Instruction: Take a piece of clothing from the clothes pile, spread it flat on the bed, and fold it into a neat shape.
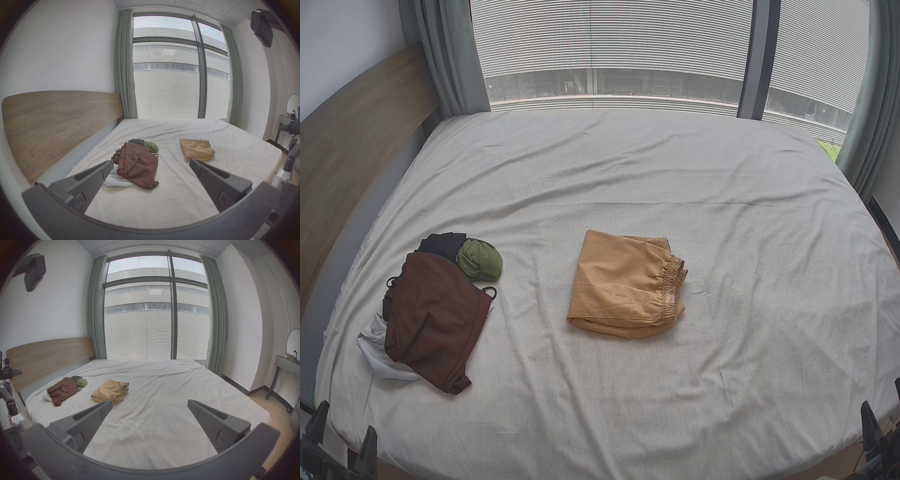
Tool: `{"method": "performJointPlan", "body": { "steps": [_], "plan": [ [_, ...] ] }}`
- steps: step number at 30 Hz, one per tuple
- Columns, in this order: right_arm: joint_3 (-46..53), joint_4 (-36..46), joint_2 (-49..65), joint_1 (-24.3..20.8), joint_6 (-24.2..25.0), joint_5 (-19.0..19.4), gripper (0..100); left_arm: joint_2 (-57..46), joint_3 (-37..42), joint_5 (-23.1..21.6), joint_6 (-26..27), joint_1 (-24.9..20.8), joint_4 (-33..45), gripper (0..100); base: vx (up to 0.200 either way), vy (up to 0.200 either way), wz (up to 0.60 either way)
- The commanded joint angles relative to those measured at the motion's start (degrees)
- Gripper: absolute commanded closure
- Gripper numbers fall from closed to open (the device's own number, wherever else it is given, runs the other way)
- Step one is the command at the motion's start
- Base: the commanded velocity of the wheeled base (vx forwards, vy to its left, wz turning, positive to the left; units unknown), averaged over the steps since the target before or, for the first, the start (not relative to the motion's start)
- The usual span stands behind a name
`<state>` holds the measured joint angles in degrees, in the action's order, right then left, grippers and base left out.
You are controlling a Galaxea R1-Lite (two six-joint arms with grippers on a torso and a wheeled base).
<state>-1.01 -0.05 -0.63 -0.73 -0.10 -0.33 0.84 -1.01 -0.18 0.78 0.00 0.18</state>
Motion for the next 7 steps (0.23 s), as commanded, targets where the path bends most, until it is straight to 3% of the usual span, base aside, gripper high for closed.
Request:
{"method": "performJointPlan", "body": {
  "steps": [1, 7],
  "plan": [
    [1.01, -0.04, 0.63, -0.06, 0.01, -0.02, 0, -0.75, 1.01, 0.01, 0.10, 0.00, -0.01, 0, 0.000, 0.000, 0.00],
    [1.01, 0.05, 0.63, 0.03, 0.01, -0.11, 0, -0.75, 1.01, 0.01, 0.10, 0.00, -0.01, 0, 0.000, 0.000, 0.00]
  ]
}}
